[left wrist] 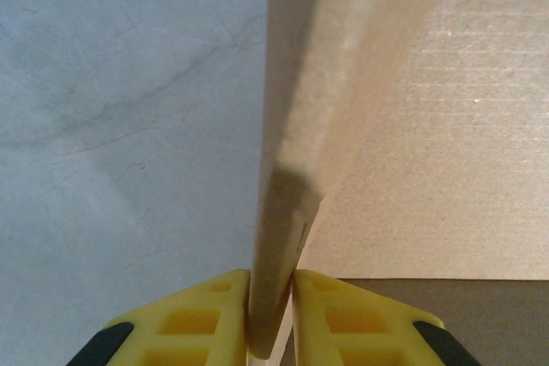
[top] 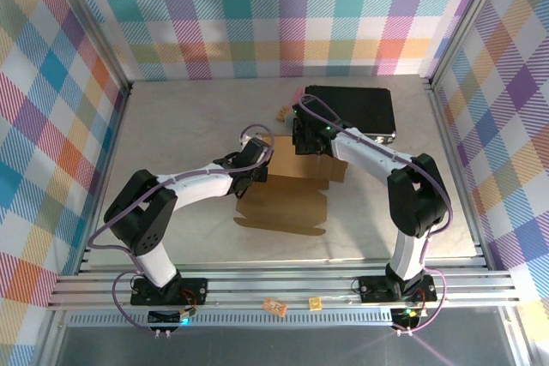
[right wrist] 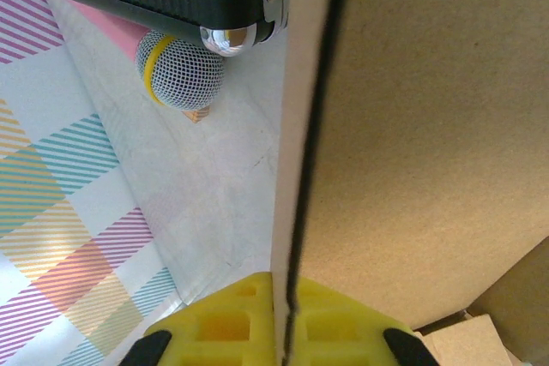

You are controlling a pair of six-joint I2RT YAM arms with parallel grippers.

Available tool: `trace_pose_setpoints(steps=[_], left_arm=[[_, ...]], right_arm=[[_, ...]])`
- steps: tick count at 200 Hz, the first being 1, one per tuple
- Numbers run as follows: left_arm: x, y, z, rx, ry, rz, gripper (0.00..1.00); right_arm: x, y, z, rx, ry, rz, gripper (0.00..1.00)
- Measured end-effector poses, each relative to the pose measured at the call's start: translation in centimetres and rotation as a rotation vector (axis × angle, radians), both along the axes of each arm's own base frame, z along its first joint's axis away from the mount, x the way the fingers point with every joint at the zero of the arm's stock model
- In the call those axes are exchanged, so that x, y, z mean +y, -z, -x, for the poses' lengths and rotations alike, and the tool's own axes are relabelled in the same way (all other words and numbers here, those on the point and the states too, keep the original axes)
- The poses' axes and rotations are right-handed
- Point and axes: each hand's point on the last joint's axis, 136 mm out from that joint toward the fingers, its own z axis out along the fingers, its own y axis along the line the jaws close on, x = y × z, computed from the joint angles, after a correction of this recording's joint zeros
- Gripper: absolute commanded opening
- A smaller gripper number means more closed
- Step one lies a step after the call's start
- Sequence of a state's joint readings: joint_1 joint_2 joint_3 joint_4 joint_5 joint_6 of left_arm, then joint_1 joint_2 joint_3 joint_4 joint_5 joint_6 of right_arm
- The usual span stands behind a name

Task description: Fold the paper box

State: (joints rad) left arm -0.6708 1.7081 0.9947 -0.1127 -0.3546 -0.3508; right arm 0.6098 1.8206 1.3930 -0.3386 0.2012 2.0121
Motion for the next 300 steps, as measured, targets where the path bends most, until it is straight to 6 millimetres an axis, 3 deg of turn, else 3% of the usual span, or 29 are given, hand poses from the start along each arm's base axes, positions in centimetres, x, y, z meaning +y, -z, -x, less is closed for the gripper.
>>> trace_pose_setpoints(steps=[20,51,150,231,266,300], left_arm=[[0.2,0.4,-0.5,0.005,-0.005,0.012,0.18],[0.1,0.5,-1.3,0.004,-0.005,0.032,0.00],[-0.2,0.5,-3.7,0.073,-0.079,-0.020,0.00],[0.6,0.6,-3.5,0.079,-0.160,-0.181,0.00],[0.9,0.7,-2.9,0.076,-0.096,-0.093,0.34],[1.4,1.2,-3.7,0.099,-0.035,0.010,0.39]], right_arm=[[0.0,0.0,0.0,-0.001,0.001,0.001,0.00],[-0.3,0.0,-0.3,-0.013,0.017,0.012,0.00],[-1.4,0.1,-1.1,-0.034,0.067,0.037,0.00],[-0.8,0.6,-1.5,-0.017,0.055,0.022,0.00],[-0.3,0.5,-1.5,0.001,0.033,0.001,0.00],[-0.5,0.7,-1.6,0.012,0.030,-0.003,0.00]])
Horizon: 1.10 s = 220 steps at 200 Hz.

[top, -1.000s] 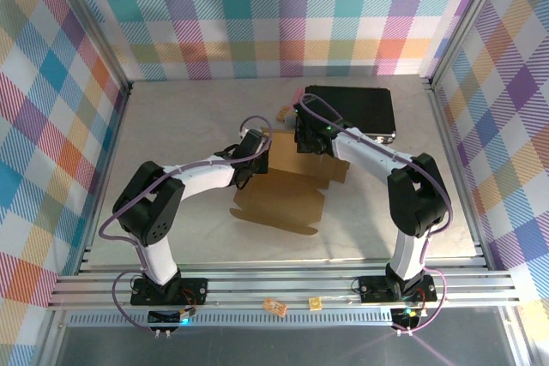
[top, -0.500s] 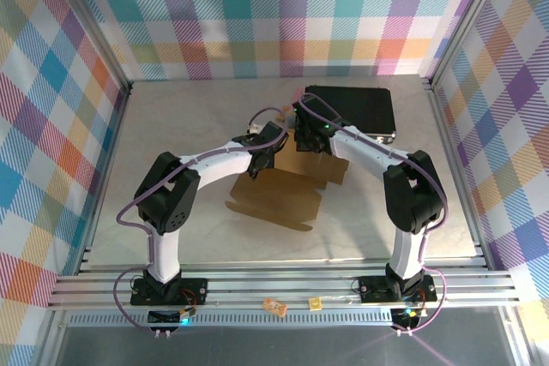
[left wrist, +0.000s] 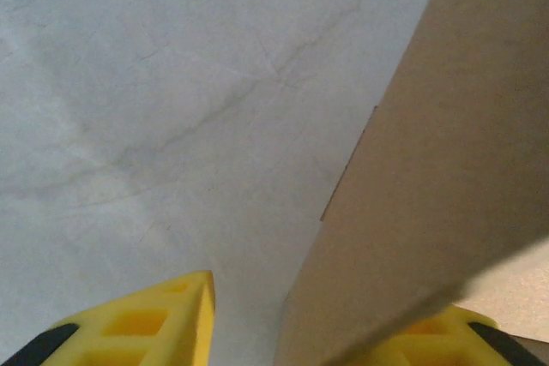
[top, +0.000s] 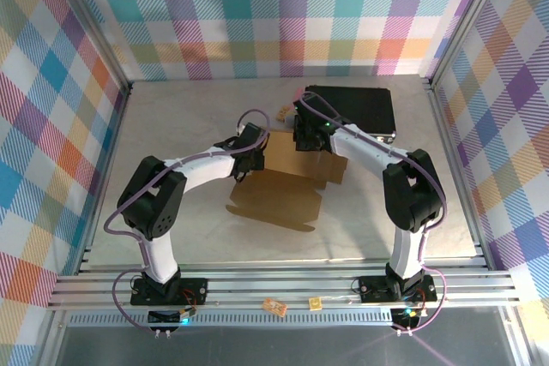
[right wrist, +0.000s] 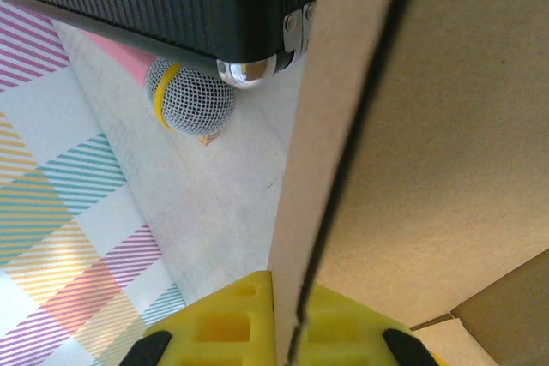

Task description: Fold the paper box

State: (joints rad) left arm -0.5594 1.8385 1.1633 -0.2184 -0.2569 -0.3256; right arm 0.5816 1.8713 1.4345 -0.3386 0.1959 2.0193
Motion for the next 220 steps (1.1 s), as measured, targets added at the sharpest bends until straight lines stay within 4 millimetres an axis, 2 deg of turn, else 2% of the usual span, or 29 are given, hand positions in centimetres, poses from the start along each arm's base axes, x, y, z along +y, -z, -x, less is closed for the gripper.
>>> trace_pose_setpoints(steps=[21,51,70,78,89,109,182,186,195,200,220], left_arm=[[-0.1,0.0,-0.4,0.014,0.037,0.049,0.39],[-0.2,0.3,-0.8,0.030,0.071,0.082,0.45],[-0.1,0.5,-1.0,0.035,0.078,0.090,0.45],[-0.1,0.5,-1.0,0.036,0.080,0.090,0.41],[-0.3,0.3,-1.1,0.034,0.084,0.099,0.30],[-0.8,-0.4,-1.6,0.015,0.093,0.122,0.00],[-0.6,-0.4,-1.9,0.026,0.029,0.063,0.00],[-0.6,-0.4,-1.9,0.025,0.027,0.062,0.03],[-0.6,-0.3,-1.9,0.024,0.022,0.063,0.23],[-0.6,-0.3,-1.9,0.023,0.018,0.065,0.29],[0.0,0.1,-1.5,0.026,0.000,0.055,0.48]], right_arm=[[-0.1,-0.1,-0.1,0.002,0.001,-0.005,0.00],[0.1,-0.1,-0.1,0.005,-0.008,-0.011,0.00],[0.1,-0.1,-0.1,0.007,-0.010,-0.013,0.00],[0.1,-0.1,-0.1,0.008,-0.011,-0.014,0.00],[0.0,-0.1,-0.2,0.009,-0.013,-0.016,0.00],[0.0,-0.3,-0.2,0.010,-0.016,-0.022,0.00],[0.1,-0.3,-0.8,0.008,-0.012,-0.024,0.00],[0.1,-0.3,-0.8,0.009,-0.013,-0.024,0.00],[0.1,-0.2,-0.8,0.011,-0.015,-0.024,0.00],[0.1,-0.2,-0.9,0.011,-0.016,-0.024,0.00],[0.1,0.0,-0.7,0.020,-0.019,-0.018,0.00]])
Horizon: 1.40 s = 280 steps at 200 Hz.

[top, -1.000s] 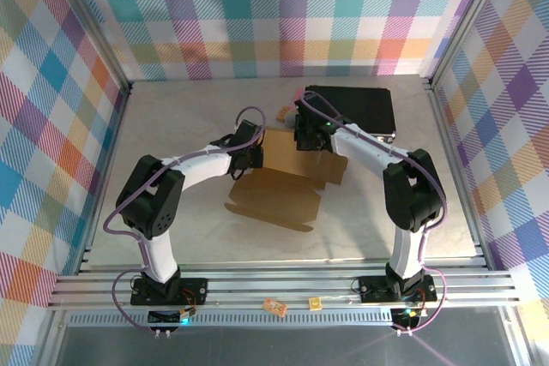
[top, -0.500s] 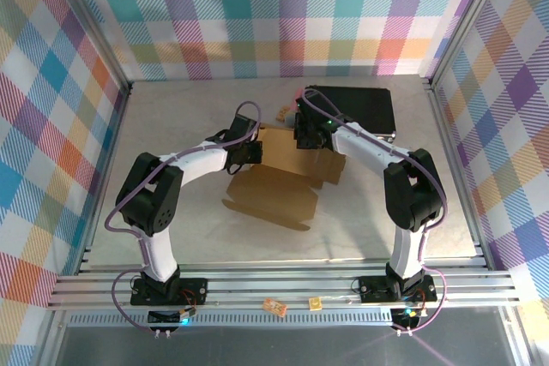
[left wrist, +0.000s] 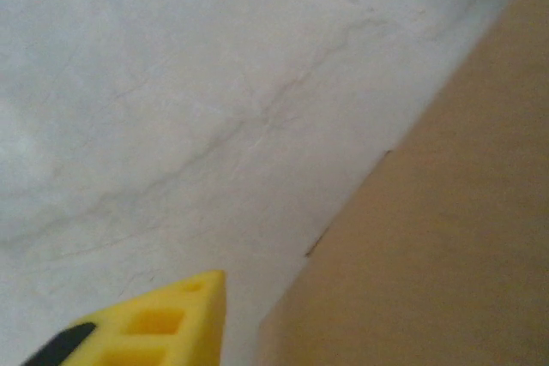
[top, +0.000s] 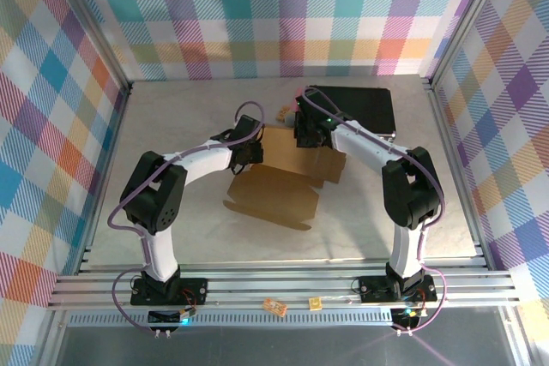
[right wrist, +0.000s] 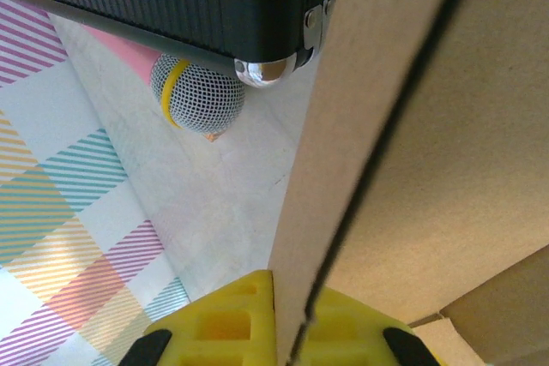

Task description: Fold the paper box

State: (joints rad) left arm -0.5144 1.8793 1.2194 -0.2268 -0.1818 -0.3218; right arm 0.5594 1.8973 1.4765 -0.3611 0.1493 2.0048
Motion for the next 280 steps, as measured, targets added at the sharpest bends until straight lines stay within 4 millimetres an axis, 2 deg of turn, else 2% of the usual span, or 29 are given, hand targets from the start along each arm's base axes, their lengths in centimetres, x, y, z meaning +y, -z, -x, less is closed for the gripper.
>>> trace_pose_setpoints(steps=[20,40,79,111,134,188,198,221,280], left_arm=[[0.4,0.2,0.6,0.008,0.015,-0.011,0.55],[0.8,-0.3,0.7,0.008,0.022,0.000,0.58],[1.2,-1.6,0.3,-0.005,0.046,0.042,0.58],[0.6,-1.6,0.5,0.003,0.084,0.060,0.59],[0.2,-1.6,0.7,0.008,0.108,0.071,0.56],[0.1,-1.8,0.6,0.001,0.129,0.063,0.55],[0.1,-2.0,0.5,-0.005,0.129,0.061,0.46],[-0.4,-2.6,0.2,-0.019,0.150,0.072,0.01],[-0.5,-2.9,0.5,-0.032,0.150,-0.006,0.00]], right_arm=[[0.0,0.2,0.2,0.009,-0.005,0.007,0.00],[-0.1,0.2,0.3,0.012,-0.006,0.007,0.00],[0.2,-0.1,0.3,0.013,-0.016,-0.006,0.00],[0.3,-0.1,0.5,0.025,-0.024,-0.004,0.00],[0.2,0.0,0.7,0.034,-0.027,0.001,0.00],[0.1,0.0,0.8,0.040,-0.031,0.008,0.00],[0.1,-0.1,0.8,0.041,-0.032,0.009,0.00],[0.5,-0.2,0.9,0.042,-0.042,-0.002,0.00],[0.6,-0.5,0.7,0.033,-0.041,-0.003,0.00]])
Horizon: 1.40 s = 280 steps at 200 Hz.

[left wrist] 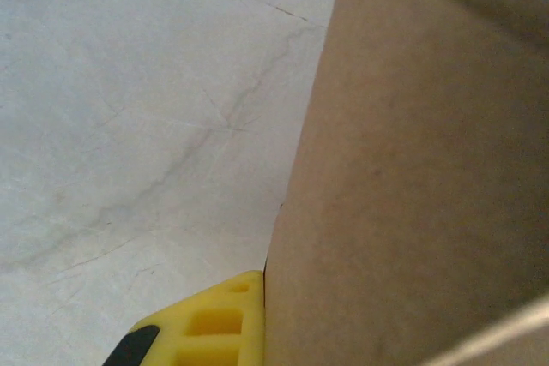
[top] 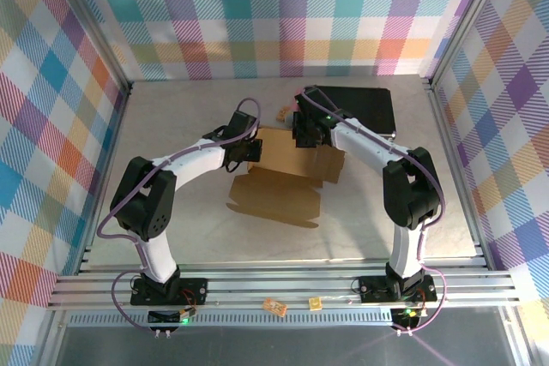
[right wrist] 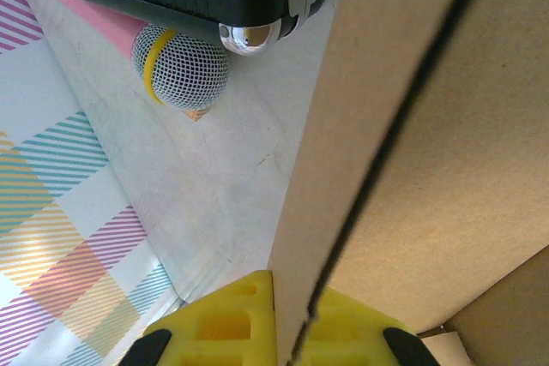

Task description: Fold the paper box

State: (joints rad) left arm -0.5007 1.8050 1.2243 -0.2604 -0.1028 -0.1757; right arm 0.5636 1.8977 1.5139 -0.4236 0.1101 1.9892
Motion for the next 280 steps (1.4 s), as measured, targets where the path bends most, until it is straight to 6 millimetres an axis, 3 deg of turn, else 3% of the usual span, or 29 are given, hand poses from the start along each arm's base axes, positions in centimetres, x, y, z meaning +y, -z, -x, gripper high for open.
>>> trace_pose_setpoints(steps=[24,35,49,63,77,112,143,174,235,280], left_arm=[[0.0,0.0,0.2,-0.010,-0.019,-0.027,0.00],[-0.1,0.0,0.2,-0.008,-0.022,-0.028,0.25],[0.0,0.0,0.2,-0.007,-0.030,-0.023,0.46],[0.0,-0.2,0.2,-0.007,-0.040,-0.013,0.58],[0.1,-0.8,0.3,-0.012,-0.043,-0.004,0.62],[-0.6,-3.4,0.4,-0.048,-0.015,0.057,0.59],[-1.3,-4.2,0.2,-0.047,0.009,0.088,0.59],[-1.8,-3.8,0.7,-0.025,0.037,0.111,0.59],[-1.9,-0.8,3.1,0.065,0.113,0.100,0.59],[-1.7,-0.1,3.6,0.082,0.112,0.091,0.44]], right_arm=[[0.0,0.0,0.0,0.002,-0.002,-0.002,0.00],[0.0,0.0,0.0,0.002,-0.003,-0.002,0.00],[0.0,0.1,0.2,0.010,-0.008,0.004,0.00],[-0.2,0.4,0.5,0.021,-0.012,0.015,0.00],[-0.3,0.6,0.7,0.034,-0.019,0.020,0.00],[-0.2,1.0,1.5,0.064,-0.040,0.028,0.00],[-0.2,1.0,1.5,0.064,-0.041,0.026,0.00],[-0.2,1.1,1.6,0.069,-0.043,0.028,0.00],[-0.4,1.9,1.9,0.099,-0.050,0.041,0.00],[-0.4,2.4,1.9,0.108,-0.050,0.047,0.00]])
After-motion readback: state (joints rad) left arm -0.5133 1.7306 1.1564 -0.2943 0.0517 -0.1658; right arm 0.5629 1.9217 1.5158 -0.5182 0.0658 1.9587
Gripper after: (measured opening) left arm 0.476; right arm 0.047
